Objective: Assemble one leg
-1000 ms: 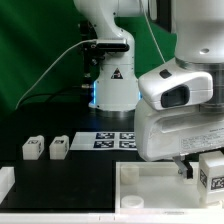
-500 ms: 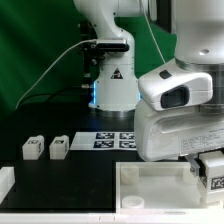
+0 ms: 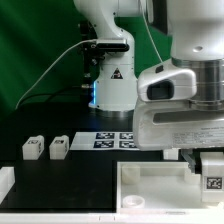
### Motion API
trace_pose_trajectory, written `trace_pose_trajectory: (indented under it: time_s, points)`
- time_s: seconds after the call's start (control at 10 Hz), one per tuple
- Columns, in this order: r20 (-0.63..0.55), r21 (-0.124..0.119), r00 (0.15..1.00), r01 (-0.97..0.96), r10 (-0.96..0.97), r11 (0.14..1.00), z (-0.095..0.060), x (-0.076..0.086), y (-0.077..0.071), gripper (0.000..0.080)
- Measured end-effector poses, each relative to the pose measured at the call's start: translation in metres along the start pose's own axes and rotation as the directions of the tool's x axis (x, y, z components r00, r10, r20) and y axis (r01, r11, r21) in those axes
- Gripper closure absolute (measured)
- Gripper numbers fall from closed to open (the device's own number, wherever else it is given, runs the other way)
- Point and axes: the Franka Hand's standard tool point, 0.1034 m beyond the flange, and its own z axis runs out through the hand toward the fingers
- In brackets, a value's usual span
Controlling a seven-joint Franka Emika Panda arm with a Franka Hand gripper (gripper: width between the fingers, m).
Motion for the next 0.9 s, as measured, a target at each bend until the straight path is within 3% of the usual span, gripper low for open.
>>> trace_pose_trajectory:
  time_s: [0.2,0.5,0.6,0.7,0.9]
  points:
    - [-0.02,0.006,0.964,-0.267,0.267,0.964,-0.0002,0.0002,0.0001,0.0506]
    - [-0.021,0.016,0.876,-0.482,0.482,0.876,0.0002,0.001,0.0003,0.0506]
    - [-0.039,0.063,0.785,-0.616,0.619,0.785,0.0,0.003,0.0011,0.0506]
    - [-0.046,0.09,0.712,-0.696,0.701,0.712,0.0002,0.0009,0.0014,0.0506]
    - [-0.04,0.119,0.554,-0.824,0.832,0.554,0.0008,-0.001,0.0009,0.0506]
